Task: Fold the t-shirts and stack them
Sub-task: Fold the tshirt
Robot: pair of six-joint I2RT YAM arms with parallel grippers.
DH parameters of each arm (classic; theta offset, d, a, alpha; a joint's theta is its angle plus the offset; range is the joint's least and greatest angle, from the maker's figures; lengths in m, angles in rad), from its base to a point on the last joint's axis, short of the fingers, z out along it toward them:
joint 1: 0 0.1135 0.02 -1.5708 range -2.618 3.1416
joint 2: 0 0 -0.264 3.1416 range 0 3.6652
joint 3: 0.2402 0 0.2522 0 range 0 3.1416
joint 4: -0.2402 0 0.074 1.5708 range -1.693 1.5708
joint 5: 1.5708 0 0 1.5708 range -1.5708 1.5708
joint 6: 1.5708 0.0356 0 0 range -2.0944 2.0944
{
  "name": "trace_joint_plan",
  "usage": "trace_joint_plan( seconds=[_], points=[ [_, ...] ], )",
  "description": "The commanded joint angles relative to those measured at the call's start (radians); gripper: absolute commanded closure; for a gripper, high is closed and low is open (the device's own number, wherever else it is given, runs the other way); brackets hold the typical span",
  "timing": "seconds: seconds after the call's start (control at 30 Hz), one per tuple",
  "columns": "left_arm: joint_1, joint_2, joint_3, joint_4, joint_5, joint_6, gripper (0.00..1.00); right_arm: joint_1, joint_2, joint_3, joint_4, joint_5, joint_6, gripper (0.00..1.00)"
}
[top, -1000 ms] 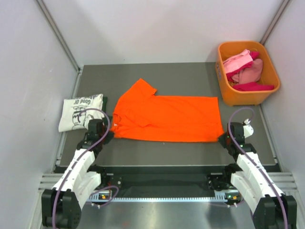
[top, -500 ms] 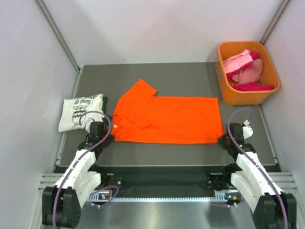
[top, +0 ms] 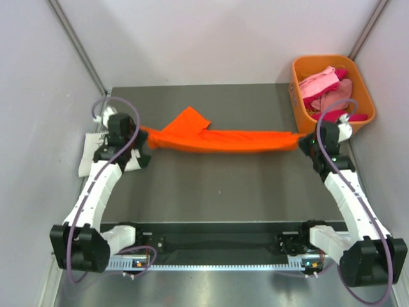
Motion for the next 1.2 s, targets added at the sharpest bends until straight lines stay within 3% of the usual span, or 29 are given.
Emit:
trace_joint_plan(
  seconds=[0.0, 0.1, 0.37, 0.73, 1.0, 1.1, 1.13, 1.17],
  points=[
    [0.011, -0.042, 0.175, -0.052, -0.065, 0.048, 1.00, -0.022, 0.013, 0.136, -0.001, 0.038, -0.049, 1.00],
    [0.011, -0.103, 0.076, -0.037, -0.074, 0.060, 1.00, -0.025, -0.030, 0.043, 0.025, 0.029, -0.029, 1.00],
    [0.013, -0.341, -0.405, -0.023, -0.044, 0.008, 1.00, -0.049, -0.206, -0.287, 0.020, 0.000, -0.002, 1.00],
    [0.013, -0.427, -0.522, -0.075, -0.022, -0.030, 1.00, -0.049, -0.332, -0.470, -0.026, 0.000, 0.011, 0.96],
    [0.013, -0.490, -0.510, -0.133, -0.036, -0.026, 1.00, -0.049, -0.381, -0.462, -0.069, 0.024, 0.009, 0.91],
    [0.013, -0.521, -0.507, -0.159, -0.025, -0.030, 0.96, -0.051, -0.409, -0.445, -0.105, 0.038, 0.008, 0.71],
    [0.011, -0.528, -0.506, -0.164, -0.025, -0.035, 0.89, -0.049, -0.415, -0.439, -0.113, 0.049, 0.008, 0.57],
    [0.011, -0.536, -0.503, -0.173, -0.028, -0.041, 0.76, -0.049, -0.433, -0.435, -0.130, 0.054, 0.006, 0.52]
  ],
)
